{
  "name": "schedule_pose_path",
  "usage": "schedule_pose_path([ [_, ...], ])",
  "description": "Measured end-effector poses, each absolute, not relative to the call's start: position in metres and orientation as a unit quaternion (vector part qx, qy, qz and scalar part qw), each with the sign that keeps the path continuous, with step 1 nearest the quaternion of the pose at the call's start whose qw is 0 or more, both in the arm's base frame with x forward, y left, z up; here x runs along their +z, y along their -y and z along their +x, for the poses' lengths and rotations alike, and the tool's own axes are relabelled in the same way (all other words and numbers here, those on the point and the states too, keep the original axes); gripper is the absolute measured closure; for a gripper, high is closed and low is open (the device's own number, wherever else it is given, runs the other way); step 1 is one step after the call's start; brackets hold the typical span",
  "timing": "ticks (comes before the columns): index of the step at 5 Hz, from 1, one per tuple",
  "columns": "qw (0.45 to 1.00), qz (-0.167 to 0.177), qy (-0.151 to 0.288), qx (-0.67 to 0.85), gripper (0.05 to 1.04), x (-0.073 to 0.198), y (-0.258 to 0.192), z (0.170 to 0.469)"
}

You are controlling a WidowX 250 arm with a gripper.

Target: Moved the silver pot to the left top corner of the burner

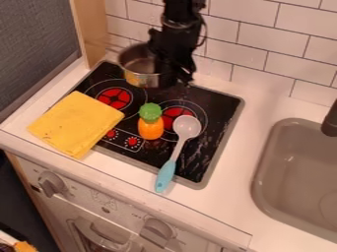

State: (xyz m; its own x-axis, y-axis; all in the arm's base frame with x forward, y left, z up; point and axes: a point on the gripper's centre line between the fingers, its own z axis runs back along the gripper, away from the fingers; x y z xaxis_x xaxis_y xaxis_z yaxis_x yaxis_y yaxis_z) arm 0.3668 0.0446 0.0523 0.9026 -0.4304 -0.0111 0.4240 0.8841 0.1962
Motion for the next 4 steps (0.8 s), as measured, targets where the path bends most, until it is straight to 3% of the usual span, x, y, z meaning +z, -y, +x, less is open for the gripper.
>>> schedule_pose_path([
  [2, 0.976, 0.095, -0.026, -0.195, 1.006, 0.023, -0.07, 0.358],
  [4, 0.978, 0.103, -0.032, -0.177, 1.006, 0.013, -0.096, 0.358],
])
